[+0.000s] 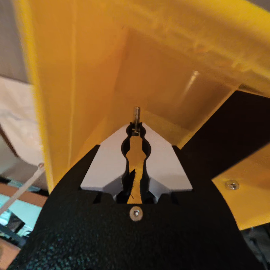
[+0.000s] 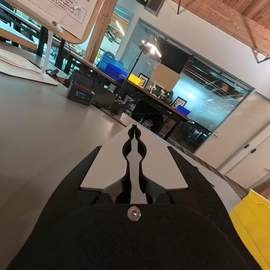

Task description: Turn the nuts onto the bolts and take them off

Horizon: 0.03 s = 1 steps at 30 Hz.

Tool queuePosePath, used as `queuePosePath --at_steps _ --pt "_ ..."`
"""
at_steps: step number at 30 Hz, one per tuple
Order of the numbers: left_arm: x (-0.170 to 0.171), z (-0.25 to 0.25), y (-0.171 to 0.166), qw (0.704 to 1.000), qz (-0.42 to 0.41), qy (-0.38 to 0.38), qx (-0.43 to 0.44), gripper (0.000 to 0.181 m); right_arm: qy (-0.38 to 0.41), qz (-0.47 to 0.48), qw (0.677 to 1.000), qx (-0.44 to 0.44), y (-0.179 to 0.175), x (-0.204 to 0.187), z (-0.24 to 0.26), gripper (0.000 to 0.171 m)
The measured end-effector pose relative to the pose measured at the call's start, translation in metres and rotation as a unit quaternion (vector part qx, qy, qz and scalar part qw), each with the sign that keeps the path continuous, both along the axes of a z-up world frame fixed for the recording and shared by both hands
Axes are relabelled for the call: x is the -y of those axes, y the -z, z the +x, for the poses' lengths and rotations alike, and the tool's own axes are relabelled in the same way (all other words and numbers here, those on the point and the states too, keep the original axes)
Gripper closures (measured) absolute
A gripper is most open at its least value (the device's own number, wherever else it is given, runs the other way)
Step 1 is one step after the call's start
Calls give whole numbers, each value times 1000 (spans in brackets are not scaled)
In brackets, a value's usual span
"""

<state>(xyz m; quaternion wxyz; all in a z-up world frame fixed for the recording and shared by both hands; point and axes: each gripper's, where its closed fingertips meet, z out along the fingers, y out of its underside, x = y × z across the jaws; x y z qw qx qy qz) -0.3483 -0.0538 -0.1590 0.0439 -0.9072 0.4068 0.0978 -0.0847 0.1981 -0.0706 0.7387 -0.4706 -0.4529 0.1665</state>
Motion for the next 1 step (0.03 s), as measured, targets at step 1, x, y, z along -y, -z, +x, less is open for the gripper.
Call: queuePosePath --at_steps 1 --pt "-4 -4 -14 999 30 -19 3 174 0 -3 1000 -5 -1 -1 1 171"
